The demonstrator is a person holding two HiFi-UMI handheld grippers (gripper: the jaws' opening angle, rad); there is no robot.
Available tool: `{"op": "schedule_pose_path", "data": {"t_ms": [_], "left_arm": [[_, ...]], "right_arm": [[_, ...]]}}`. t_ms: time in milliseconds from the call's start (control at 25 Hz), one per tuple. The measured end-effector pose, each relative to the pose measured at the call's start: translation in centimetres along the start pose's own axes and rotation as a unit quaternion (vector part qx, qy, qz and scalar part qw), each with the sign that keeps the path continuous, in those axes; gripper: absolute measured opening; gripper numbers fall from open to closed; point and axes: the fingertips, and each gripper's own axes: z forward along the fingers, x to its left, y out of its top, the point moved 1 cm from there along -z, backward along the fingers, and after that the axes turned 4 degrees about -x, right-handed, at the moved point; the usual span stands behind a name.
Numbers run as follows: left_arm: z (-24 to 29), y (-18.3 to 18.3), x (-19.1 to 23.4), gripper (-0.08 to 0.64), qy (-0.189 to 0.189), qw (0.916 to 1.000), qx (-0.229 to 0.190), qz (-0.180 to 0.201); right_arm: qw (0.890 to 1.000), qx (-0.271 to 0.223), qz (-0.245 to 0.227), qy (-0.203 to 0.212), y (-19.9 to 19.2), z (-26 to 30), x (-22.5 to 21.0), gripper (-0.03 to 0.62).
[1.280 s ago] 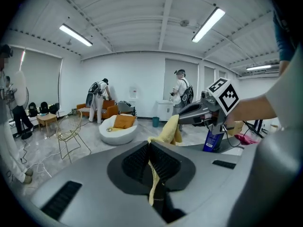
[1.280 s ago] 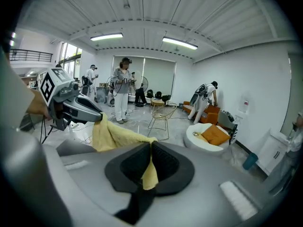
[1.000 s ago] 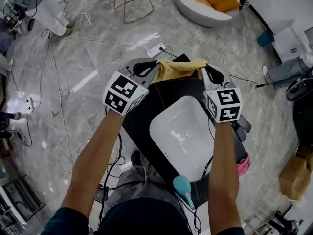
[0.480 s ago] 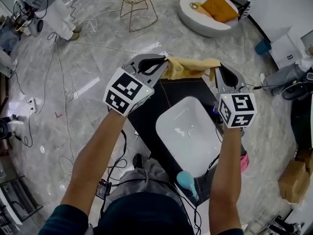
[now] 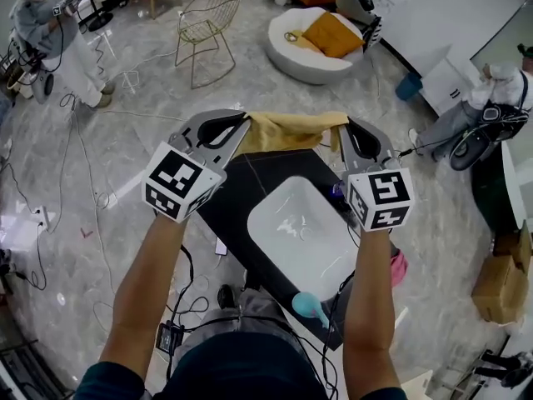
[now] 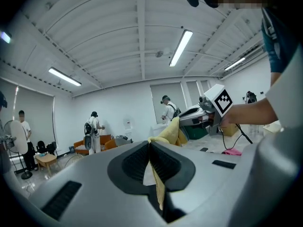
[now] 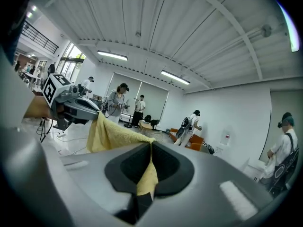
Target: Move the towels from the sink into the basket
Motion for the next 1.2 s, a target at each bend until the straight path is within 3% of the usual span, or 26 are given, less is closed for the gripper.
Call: {"op": "schedule_pose_path", "data": {"t_ms": [600,960,1200], "left_arm": [[-7.2,8.6,-4.6,0.014,-0.026,0.9970,-0.066,0.032],[-9.8,11.5,-8.2,0.014,-0.056,0.9930,-0.092,0.048],[-8.7,13.3,-12.2,0.014,-0.096,0.9875,-0.110,0.059]], "right_arm": [[0.999,-0.021,-0.022,-0.042,7.7,-10.7,3.2,0.021],[0.997,-0.016,-0.022,-0.074,9.0,-16.9,4.6,0.021],[0.993,-0.011,-0.025,-0.111,8.9,-22.4,3.6,0.021]]}}
